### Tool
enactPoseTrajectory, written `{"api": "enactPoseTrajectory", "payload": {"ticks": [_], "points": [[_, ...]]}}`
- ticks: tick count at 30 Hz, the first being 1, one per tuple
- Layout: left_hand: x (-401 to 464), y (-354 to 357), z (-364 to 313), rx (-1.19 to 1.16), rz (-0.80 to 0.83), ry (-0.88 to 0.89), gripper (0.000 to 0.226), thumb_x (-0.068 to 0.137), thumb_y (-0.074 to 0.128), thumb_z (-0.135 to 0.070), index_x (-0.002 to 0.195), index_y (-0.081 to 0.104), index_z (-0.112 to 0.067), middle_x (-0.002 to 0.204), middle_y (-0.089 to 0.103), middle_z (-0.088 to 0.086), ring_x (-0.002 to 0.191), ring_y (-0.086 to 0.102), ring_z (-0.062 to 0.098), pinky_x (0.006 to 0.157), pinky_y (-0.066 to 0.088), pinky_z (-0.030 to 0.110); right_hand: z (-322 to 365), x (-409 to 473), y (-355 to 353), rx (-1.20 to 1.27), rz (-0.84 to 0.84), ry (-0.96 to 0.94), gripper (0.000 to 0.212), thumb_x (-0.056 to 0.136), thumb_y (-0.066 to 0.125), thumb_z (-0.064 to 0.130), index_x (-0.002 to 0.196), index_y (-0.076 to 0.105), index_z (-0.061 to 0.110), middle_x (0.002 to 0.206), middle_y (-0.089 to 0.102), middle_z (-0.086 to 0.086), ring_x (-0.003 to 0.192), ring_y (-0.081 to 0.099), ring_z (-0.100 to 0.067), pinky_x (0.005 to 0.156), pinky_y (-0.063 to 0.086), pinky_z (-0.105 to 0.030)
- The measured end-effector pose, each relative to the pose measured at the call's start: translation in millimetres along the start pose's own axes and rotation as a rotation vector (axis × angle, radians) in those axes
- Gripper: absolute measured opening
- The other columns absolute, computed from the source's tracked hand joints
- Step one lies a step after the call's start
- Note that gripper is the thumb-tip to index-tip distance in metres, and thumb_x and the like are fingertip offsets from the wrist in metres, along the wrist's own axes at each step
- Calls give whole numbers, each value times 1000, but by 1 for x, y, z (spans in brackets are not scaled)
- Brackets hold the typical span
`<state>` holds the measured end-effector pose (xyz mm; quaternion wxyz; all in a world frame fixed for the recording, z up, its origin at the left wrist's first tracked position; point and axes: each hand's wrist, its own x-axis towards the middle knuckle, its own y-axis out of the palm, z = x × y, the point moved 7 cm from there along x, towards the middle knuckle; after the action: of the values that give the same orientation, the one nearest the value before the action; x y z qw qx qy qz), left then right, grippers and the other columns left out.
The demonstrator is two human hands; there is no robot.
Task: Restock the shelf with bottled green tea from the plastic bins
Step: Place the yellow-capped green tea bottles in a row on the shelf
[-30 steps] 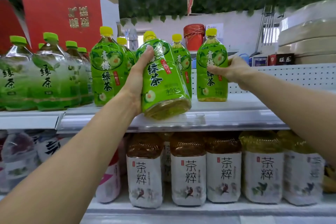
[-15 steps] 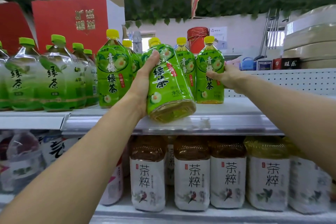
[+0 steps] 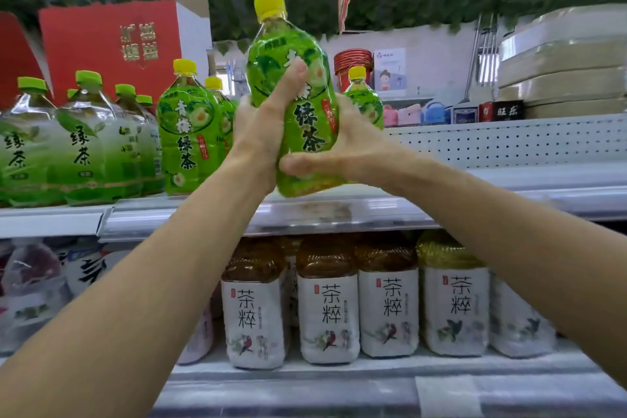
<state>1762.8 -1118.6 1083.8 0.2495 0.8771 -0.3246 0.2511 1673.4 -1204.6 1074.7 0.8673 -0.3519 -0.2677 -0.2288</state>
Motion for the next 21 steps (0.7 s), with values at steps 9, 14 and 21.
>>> {"api": "enactPoseTrajectory", "payload": {"ticks": [9, 14, 21], "points": [[2, 55, 1, 133, 106, 44, 97, 44, 94, -47, 126, 51, -19, 110, 74, 7, 96, 75, 25, 86, 60, 46, -16, -17, -51, 103, -347, -81, 86, 57, 94, 31, 124, 42, 18, 110, 65, 4, 95, 67, -4, 86, 57, -28], [11, 68, 33, 421, 272, -31, 90, 76, 72, -66, 146, 37, -21, 139, 56, 3, 124, 56, 18, 107, 44, 42, -42, -23, -82, 23, -418, 28, 81, 60, 92, 31, 122, 41, 19, 109, 62, 4, 101, 62, -9, 94, 54, -36], [24, 36, 68, 1062, 231, 17, 86, 91, 65, -50, 159, 15, -34, 166, -1, -6, 153, -4, 24, 122, 5, 51, -93, -24, -124, -30, -495, 276, 102, 51, 93, 43, 131, 36, 17, 123, 55, -4, 117, 54, -26, 106, 44, -49]]}}
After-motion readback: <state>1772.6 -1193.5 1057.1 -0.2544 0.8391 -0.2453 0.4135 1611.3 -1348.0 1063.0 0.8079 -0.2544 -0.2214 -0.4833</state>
